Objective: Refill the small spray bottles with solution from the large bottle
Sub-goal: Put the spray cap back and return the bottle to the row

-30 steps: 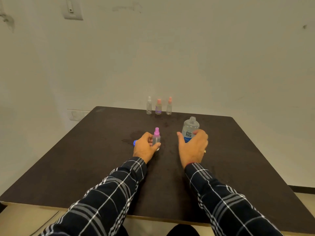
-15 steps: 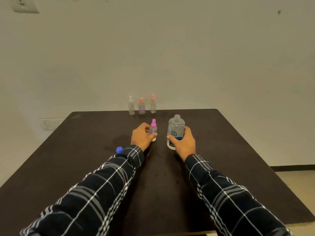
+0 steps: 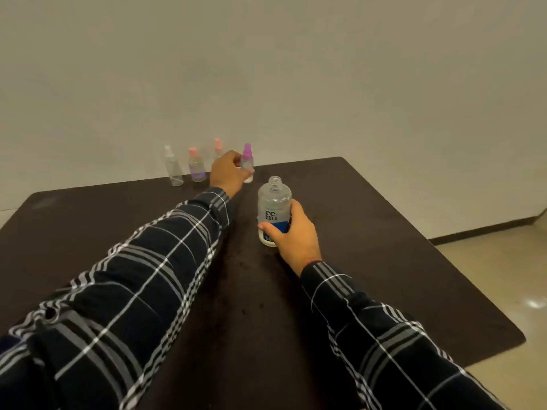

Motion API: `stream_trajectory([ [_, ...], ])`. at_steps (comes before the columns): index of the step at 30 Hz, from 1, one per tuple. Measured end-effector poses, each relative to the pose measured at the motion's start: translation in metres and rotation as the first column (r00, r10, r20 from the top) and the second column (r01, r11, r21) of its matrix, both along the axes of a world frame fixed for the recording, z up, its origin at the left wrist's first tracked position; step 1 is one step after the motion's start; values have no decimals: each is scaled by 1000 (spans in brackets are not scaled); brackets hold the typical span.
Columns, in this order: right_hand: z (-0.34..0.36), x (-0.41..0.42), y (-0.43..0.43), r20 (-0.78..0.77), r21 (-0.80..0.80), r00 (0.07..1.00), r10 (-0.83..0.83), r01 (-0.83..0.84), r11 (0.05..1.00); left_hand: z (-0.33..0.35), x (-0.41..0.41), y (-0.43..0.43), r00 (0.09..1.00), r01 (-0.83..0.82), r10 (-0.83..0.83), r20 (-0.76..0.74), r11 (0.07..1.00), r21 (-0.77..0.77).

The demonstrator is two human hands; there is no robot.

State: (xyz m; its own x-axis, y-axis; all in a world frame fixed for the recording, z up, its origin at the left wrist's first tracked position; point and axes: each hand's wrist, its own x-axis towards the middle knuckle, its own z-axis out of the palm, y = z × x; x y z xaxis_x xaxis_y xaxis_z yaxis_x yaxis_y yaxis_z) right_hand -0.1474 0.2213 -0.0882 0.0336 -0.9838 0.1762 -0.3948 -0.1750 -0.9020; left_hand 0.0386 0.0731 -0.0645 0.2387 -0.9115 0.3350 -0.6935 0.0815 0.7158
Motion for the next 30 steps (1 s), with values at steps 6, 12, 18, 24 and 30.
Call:
stream_trajectory([
  [6, -4, 1, -1, -27, -17, 1000, -11, 10, 1000, -12, -5, -37, 999, -23, 23, -47, 1000, -5],
  [12, -6, 2, -1, -42, -26, 999, -28, 27, 999, -25, -22, -60, 996, -34, 34, -80, 999, 8],
  [18, -6, 1, -3, -35, 3, 999, -1, 1, 1000, -28, -30, -80, 992, -83, 85, -92, 996, 24],
  [24, -6, 0, -5, -34, 16, 999, 12, -11, 1000, -32, -28, -84, 986, -138, 138, -98, 990, 13],
  [30, -4, 2, -4, -45, 24, 999, 17, -16, 1000, -36, -26, -84, 986, -143, 145, -87, 989, 27],
])
